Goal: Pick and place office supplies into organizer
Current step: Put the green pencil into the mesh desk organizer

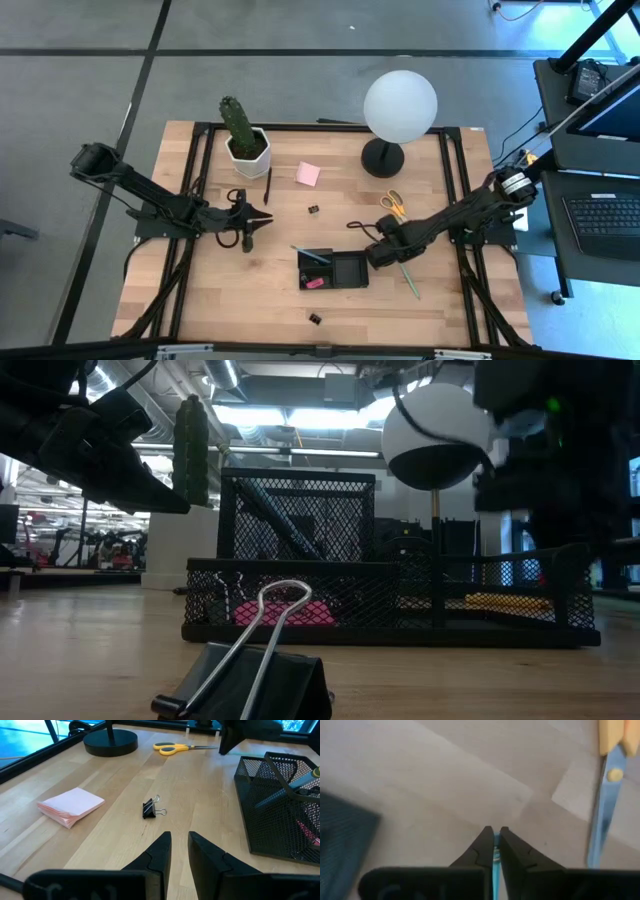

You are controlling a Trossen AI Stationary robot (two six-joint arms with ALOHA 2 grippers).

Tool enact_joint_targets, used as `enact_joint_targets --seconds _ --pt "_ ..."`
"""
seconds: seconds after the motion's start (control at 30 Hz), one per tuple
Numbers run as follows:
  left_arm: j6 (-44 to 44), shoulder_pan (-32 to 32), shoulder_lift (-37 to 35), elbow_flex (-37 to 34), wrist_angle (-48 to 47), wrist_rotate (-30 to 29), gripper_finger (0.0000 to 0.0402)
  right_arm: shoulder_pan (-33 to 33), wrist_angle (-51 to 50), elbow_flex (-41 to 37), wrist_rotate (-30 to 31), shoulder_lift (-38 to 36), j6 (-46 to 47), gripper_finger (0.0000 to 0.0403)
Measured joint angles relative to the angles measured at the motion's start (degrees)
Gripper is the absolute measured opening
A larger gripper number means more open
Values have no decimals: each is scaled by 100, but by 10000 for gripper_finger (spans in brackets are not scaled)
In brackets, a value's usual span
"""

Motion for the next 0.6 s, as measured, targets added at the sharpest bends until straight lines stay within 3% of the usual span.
enact_joint_targets --seconds 0.27,0.6 --pt "-2 2 0 0 0 2 59 2 -1285 1271 764 -24 -928 21" --pt "-2 0 0 0 0 2 59 65 -1324 3183 1921 -86 -3567 21"
